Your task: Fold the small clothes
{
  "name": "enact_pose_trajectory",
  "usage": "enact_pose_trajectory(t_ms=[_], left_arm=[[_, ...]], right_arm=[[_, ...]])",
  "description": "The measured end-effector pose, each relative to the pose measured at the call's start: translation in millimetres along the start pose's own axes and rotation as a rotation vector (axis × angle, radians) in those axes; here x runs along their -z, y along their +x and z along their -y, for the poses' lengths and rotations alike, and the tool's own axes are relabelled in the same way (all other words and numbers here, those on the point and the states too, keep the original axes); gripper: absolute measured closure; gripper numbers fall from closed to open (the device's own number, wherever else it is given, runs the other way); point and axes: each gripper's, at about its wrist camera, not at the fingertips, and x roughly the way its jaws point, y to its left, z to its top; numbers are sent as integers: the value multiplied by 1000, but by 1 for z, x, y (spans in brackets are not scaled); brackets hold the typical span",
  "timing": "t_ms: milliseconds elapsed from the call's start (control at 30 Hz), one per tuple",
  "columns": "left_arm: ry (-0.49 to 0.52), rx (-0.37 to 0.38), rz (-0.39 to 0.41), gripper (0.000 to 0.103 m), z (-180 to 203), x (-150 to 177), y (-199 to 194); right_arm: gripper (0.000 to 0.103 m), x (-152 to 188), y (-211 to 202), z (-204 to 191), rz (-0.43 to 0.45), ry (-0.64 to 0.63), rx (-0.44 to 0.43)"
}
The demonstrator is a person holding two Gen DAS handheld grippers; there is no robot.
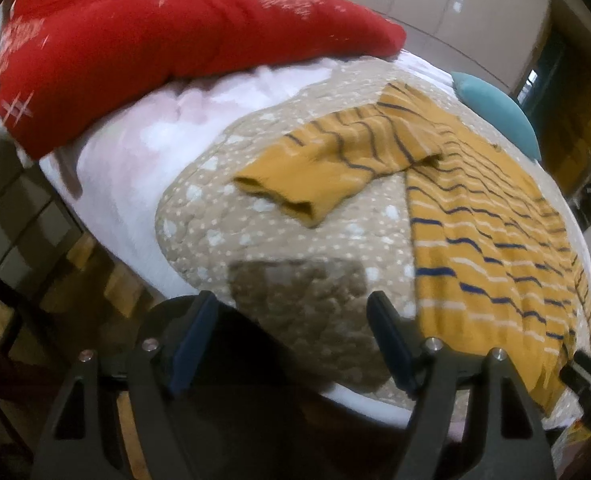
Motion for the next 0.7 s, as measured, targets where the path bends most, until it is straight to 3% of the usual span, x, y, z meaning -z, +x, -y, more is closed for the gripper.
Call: enact_pose_trajectory(t_ms=[233, 700], left_arm=[[-75, -26, 7, 27, -23, -4, 2], [-42, -55, 22, 27, -19, -1, 2]], right_arm=[[30, 4, 4, 10, -24, 43, -10], [27, 10, 12, 7, -54, 37, -16]])
